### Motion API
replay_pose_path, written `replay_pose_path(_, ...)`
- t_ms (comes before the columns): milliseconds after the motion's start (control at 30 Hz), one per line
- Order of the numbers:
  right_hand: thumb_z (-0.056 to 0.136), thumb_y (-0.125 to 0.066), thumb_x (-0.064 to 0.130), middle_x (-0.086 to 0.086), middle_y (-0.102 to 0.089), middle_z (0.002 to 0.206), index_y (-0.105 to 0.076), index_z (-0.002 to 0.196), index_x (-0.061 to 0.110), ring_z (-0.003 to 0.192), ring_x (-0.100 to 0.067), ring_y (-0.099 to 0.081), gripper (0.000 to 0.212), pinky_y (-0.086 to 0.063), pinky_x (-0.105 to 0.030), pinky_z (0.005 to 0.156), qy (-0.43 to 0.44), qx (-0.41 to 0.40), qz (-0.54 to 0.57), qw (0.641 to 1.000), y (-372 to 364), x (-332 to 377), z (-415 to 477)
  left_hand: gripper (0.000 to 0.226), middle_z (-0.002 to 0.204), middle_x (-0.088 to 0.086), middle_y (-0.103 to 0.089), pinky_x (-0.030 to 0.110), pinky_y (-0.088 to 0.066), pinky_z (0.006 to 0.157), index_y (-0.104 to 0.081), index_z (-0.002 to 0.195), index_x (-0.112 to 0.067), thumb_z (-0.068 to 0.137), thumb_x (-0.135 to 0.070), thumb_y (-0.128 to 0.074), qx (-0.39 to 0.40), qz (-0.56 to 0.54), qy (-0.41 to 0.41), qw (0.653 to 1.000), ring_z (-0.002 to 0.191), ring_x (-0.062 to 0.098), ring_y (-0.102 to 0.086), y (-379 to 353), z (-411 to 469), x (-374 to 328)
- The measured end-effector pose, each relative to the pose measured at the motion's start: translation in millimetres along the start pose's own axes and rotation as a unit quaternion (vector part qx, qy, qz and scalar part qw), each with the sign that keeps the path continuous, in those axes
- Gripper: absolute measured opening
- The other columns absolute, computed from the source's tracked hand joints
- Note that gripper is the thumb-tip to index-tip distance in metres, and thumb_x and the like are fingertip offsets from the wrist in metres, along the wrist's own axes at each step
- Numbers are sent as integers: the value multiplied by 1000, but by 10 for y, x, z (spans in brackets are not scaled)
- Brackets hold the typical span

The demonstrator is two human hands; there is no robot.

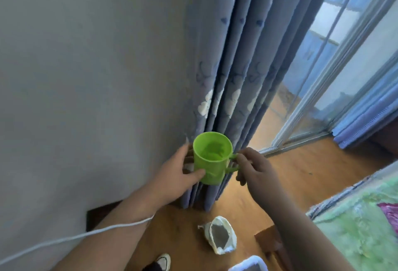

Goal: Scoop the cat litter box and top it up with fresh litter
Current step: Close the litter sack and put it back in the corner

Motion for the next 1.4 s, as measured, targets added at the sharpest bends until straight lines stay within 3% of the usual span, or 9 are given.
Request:
replay_pose_path(100,100,-53,21,3,-58,73,-62,80,30,71,-16,-59,24,-49,-36,72,43,107,5,993,-395,71,31,61,127,-18,-59,23,-52,93,-43,137,-31,86,-13,-73,-113,0,36,993,112,-6,-58,209,-540,90)
replay_pose_path(233,100,-54,20,-1,-60,91,-63,81,31,80,-12,-60,23,-46,-17,76,84,218,26,972,-1140,350,-213,57,128,-15,-58,18,-53,84,-42,129,-38,88,-8,-69,-249,27,79,965,112,-4,-58,608,-1390,220)
replay_pose_path(367,95,-53,32,-6,-64,82,-64,85,38,71,-17,-64,16,-52,-37,75,107,331,64,935,-1848,694,-627,53,125,-16,-61,26,-54,88,-46,129,-36,89,-9,-68,-361,21,106,926,116,-4,-57,919,-2265,321)
replay_pose_path(567,99,-56,16,9,-62,89,-66,86,32,83,-6,-61,23,-42,-16,75,154,436,46,885,-2689,984,-1251,53,127,-21,-59,19,-53,76,-47,127,-40,89,-10,-70,-459,-2,157,875,120,-6,-53,1203,-3317,603)
replay_pose_path(833,99,-54,22,0,-61,92,-59,84,36,81,-11,-60,22,-41,-25,70,77,492,-31,867,-3854,414,-1897,62,128,-14,-56,29,-57,80,-45,139,-33,85,-28,-74,-453,19,287,844,106,3,-60,1367,-4105,1786)
replay_pose_path(1000,100,-52,27,1,-62,96,-56,84,40,86,-16,-65,21,-52,-31,73,-11,464,-74,883,-4573,-486,-2004,53,129,-13,-57,37,-55,90,-49,133,-31,86,-22,-71,-398,-17,323,858,107,8,-61,1398,-3988,2912)
replay_pose_path(1167,100,-54,27,-3,-65,100,-57,84,38,88,-18,-67,20,-46,-24,65,-113,443,-98,884,-5538,-2076,-1955,55,116,-31,-51,16,-47,86,-44,129,-34,88,-8,-69,-382,-74,371,844,104,-5,-57,979,-3703,4706)
replay_pose_path(1333,99,-55,31,-1,-67,98,-61,89,39,88,-15,-67,15,-48,-28,65,-144,456,-124,870,-6721,-3904,-1908,56,129,-14,-56,1,-42,80,-46,136,-28,89,-7,-68,-395,-89,407,819,106,-12,-55,484,-3535,6883)
replay_pose_path(1400,100,-53,33,0,-66,103,-61,92,40,90,-15,-66,13,-46,-28,66,-136,472,-138,860,-7229,-4611,-1894,51,123,-14,-58,1,-42,82,-47,132,-31,91,-7,-66,-427,-106,418,795,113,-3,-58,287,-3498,7730)
Point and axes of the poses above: each hand's wrist, its own z-axis towards the middle knuckle, its own y-axis out of the back of the hand, x = y × z, the point moved 3 cm from there along z, towards the middle knuckle
